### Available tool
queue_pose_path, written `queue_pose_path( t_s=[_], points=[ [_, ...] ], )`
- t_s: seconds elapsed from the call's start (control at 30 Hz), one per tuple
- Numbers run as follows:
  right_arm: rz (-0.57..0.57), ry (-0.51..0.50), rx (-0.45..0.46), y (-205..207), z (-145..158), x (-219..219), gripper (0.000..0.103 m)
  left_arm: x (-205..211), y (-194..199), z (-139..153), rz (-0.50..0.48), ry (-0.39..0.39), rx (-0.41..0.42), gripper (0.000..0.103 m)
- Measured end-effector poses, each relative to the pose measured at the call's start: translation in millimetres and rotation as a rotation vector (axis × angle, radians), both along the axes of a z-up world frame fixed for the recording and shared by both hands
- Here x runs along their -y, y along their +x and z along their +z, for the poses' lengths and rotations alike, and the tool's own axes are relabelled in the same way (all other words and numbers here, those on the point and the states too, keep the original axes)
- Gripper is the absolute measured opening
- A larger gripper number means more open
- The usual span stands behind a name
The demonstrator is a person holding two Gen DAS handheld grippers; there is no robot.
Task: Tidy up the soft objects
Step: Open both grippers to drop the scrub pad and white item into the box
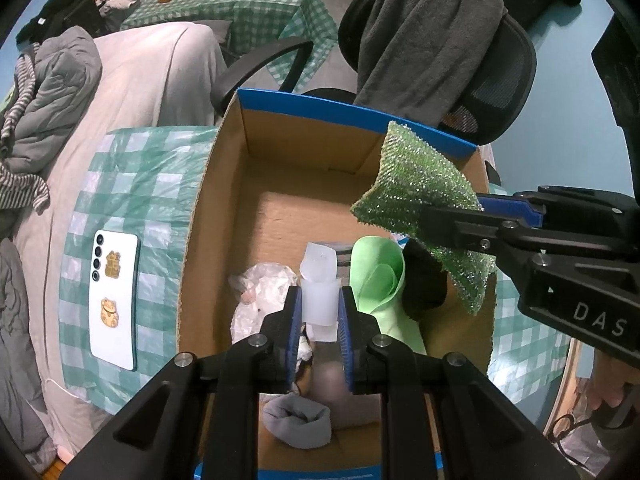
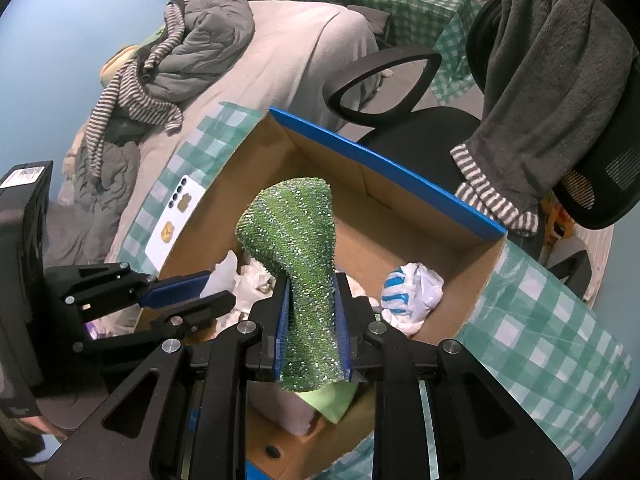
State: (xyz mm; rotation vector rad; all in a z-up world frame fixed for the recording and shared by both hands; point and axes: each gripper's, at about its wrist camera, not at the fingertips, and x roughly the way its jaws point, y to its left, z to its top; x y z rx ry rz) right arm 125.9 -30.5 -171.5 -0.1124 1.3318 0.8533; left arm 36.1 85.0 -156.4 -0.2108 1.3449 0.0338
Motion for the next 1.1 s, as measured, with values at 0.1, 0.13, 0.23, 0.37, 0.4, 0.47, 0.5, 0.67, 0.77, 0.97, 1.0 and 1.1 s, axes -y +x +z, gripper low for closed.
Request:
queue_pose_path(
  t_s=[0.1,0.13,0.23,0.37,0.4,0.47,0.5,0.67,0.77,0.97,1.0,1.1],
  points=[
    [-0.013,-0.002,0.003,0,2,0,0.027,-1,1,0,-0.002,-0.001,-0.013,0.02],
    [-0.014,-0.001,0.001,0,2,0,0.031,-1,0,0,-0.003,-0.001,-0.013,0.021],
    [-0.026,-0.008,0.01,-1,4,2,0.039,-3,-1,3,-0.001,0.0,-0.004,0.033],
    [-0.045,-0.012,0.021,-4,9,5,0.049,-3,-4,12,-0.013,0.001,0.021,0.036],
    [-0.05,-0.013,0.027,-5,12,7,0.051,-3,-5,14,-0.012,0.002,0.024,0.036],
    [-0.057,-0.016,0.033,-6,15,9,0.054,-3,-8,20,-0.008,0.005,0.029,0.038],
    [-0.06,-0.021,0.039,-6,18,12,0.054,-4,-9,22,-0.006,0.006,0.033,0.04],
    [-0.074,-0.03,0.074,-11,33,21,0.061,-4,-19,44,0.004,0.017,0.079,0.051],
    [-0.087,-0.025,0.092,-15,44,27,0.065,-3,-25,58,0.009,0.022,0.106,0.052],
    [-0.116,-0.007,0.135,-22,68,44,0.07,2,-35,79,0.011,0.014,0.143,0.058],
    [-0.122,-0.002,0.142,-23,72,47,0.071,4,-37,84,0.009,0.016,0.151,0.062],
    [-0.141,0.01,0.152,-24,83,57,0.071,9,-43,94,0.008,0.03,0.179,0.068]
  ],
)
